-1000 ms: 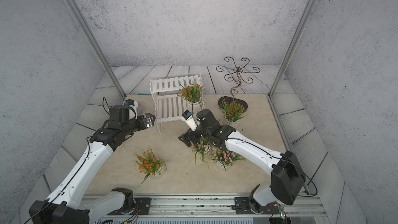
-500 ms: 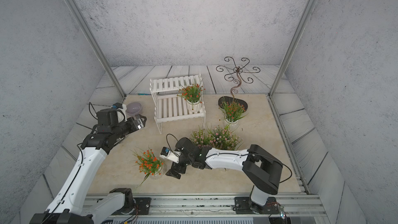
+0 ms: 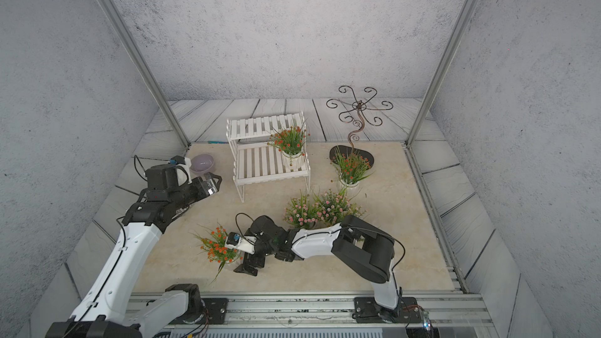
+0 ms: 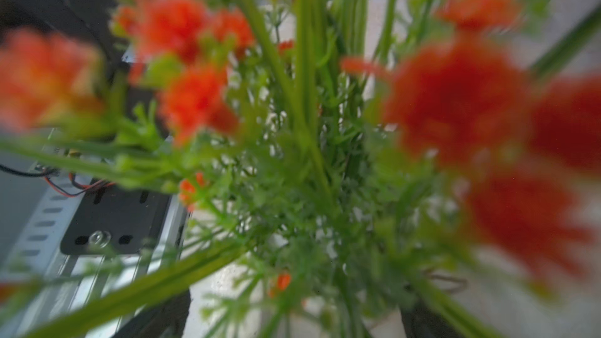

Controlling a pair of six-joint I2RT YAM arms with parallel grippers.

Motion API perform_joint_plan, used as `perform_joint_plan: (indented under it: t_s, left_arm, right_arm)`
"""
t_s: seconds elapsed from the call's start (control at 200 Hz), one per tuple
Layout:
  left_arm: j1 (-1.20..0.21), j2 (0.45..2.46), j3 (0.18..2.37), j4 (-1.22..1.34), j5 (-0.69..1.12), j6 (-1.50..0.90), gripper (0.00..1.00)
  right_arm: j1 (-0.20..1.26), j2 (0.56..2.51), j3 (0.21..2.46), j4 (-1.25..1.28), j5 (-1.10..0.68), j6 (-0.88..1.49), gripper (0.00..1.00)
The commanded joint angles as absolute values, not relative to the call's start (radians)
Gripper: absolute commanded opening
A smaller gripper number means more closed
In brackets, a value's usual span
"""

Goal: Place the baby's breath potted plants on the rack by color
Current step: Pick up the baby's breath potted plant from the center of the board.

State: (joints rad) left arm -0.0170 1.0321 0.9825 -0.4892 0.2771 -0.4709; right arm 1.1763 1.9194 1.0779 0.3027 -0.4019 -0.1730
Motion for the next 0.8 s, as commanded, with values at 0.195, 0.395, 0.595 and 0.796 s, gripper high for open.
perform_joint_plan:
  t_s: [0.195, 0.395, 0.595, 0.796]
  left_arm:
    - [-0.009, 1.019, 0.984, -0.466, 0.279, -0.466, 0.95]
    - [-0.009, 1.023, 0.992, -0.465, 0.276, -0.471, 0.95]
    - [-0.009, 1.024, 0.992, -0.46, 0.275, -0.475, 0.95]
    - [-0.009, 1.022, 1.0, -0.462, 0.273, -0.478, 0.95]
  right_arm:
    - [1.184, 2.051, 1.23, 0.318, -0.485, -0.167, 0.99]
    - [1.19, 2.126, 1.323, 0.277, -0.529, -0.163, 0.99]
    - [1.193, 2.181, 1.379, 0.267, -0.553, -0.153, 0.99]
    - [1.193, 2.232, 1.491, 0.132, -0.602, -0.196, 0.99]
